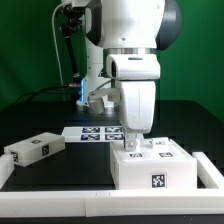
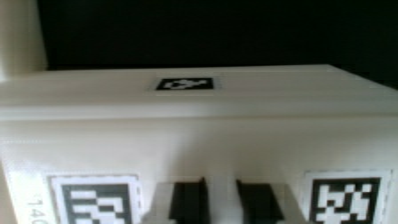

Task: Assemble cabinet

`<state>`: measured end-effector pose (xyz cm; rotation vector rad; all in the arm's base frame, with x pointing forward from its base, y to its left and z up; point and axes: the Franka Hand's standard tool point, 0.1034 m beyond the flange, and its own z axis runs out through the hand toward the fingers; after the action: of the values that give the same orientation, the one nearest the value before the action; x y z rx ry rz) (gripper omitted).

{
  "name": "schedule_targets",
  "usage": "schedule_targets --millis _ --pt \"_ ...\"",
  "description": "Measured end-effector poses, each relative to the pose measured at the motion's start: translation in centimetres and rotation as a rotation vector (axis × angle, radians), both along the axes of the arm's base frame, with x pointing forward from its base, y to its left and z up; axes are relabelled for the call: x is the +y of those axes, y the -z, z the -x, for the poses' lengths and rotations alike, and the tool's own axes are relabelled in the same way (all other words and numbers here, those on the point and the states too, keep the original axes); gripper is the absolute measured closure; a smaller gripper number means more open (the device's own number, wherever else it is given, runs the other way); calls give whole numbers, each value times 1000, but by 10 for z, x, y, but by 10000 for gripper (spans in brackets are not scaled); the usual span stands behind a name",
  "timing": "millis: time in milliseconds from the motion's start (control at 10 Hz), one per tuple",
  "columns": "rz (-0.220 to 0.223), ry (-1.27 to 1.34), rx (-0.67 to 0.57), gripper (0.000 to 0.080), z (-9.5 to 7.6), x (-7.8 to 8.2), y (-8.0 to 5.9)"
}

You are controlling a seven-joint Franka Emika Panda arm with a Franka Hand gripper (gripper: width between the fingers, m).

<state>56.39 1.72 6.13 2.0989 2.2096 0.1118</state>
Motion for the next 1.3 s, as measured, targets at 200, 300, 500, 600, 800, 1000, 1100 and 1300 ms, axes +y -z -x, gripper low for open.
schedule_targets --millis 200,300,500,600,800,1000,1100,1300 --pt "4 -5 16 728 -8 1 1" --pt "5 -5 19 728 -8 1 1" --pt "5 -4 20 723 -8 0 1" --pt "5 -4 20 512 -8 0 1" --pt "6 -4 18 239 -7 0 -1" --pt "-23 107 -57 62 -1 6 -19" --pt "-53 199 -103 19 10 11 -28" --pt "-85 283 -134 3 21 16 -30"
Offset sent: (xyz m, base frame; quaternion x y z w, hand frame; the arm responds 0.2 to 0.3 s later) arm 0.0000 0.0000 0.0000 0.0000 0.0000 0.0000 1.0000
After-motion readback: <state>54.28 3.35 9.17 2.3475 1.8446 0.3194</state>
